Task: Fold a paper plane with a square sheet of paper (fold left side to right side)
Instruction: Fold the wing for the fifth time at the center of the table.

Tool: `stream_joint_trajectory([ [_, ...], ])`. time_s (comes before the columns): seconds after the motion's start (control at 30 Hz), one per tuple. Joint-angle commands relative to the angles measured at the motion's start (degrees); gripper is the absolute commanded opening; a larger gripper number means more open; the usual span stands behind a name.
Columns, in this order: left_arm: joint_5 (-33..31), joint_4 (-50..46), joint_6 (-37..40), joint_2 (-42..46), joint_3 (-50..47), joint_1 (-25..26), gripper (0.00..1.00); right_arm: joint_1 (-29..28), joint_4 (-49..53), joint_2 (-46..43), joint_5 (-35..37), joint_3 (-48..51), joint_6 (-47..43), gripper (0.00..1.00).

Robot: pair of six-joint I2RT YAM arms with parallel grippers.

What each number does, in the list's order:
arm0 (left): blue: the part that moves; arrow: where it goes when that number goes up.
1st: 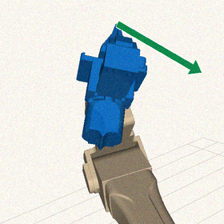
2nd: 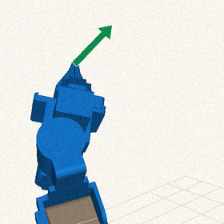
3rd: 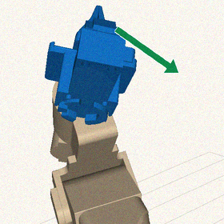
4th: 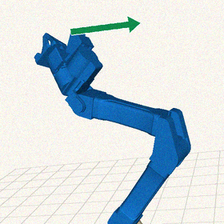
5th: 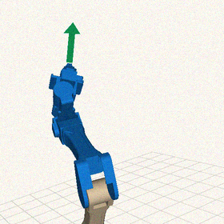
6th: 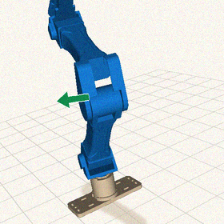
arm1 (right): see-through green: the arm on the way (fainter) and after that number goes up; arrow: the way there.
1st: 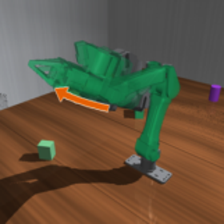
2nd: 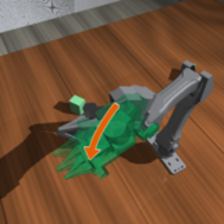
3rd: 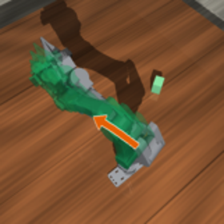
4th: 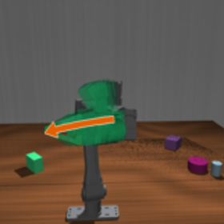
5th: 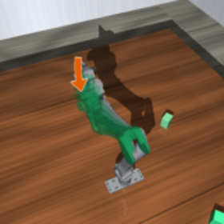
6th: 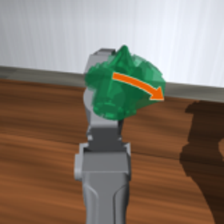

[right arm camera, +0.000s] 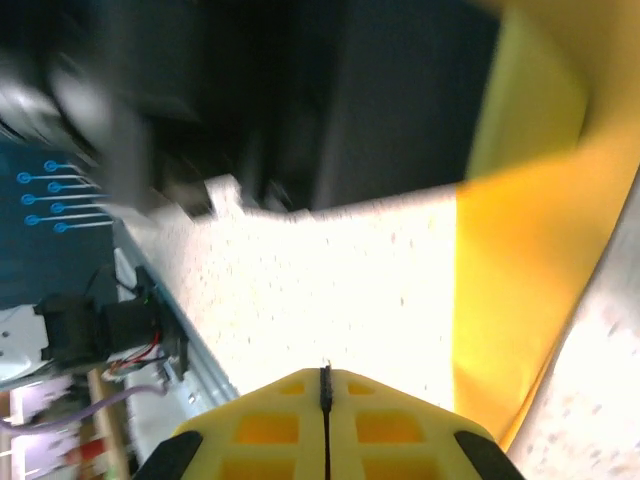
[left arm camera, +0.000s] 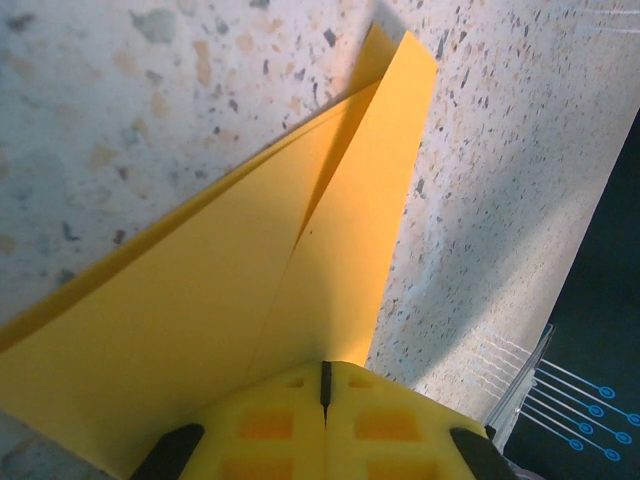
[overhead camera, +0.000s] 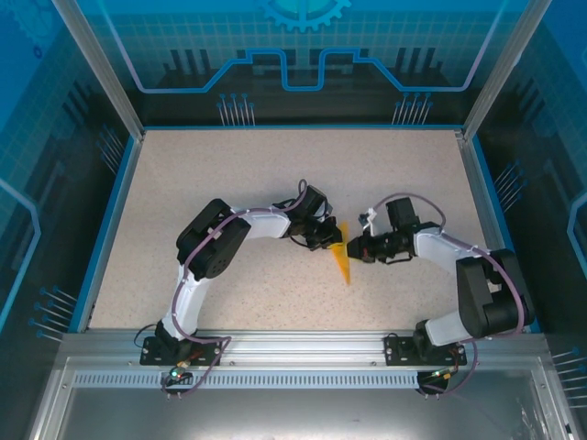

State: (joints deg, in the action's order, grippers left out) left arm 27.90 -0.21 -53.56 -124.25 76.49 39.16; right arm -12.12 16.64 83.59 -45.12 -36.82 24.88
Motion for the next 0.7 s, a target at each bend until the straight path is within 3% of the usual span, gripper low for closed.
stream_joint_trajectory([
  [0.0, -3.1, -6.4, 1.3, -2.9, -1.2, 0.3, 0.04, -2.0, -3.4, 1.4, -5.9, 2.6, 3.4, 0.06],
  [0.67, -3.4, -6.8, 1.4, -2.7, -0.9, 0.3, 0.03, -3.5, -4.4, 7.4, -3.1, 4.6, 1.9, 0.06],
])
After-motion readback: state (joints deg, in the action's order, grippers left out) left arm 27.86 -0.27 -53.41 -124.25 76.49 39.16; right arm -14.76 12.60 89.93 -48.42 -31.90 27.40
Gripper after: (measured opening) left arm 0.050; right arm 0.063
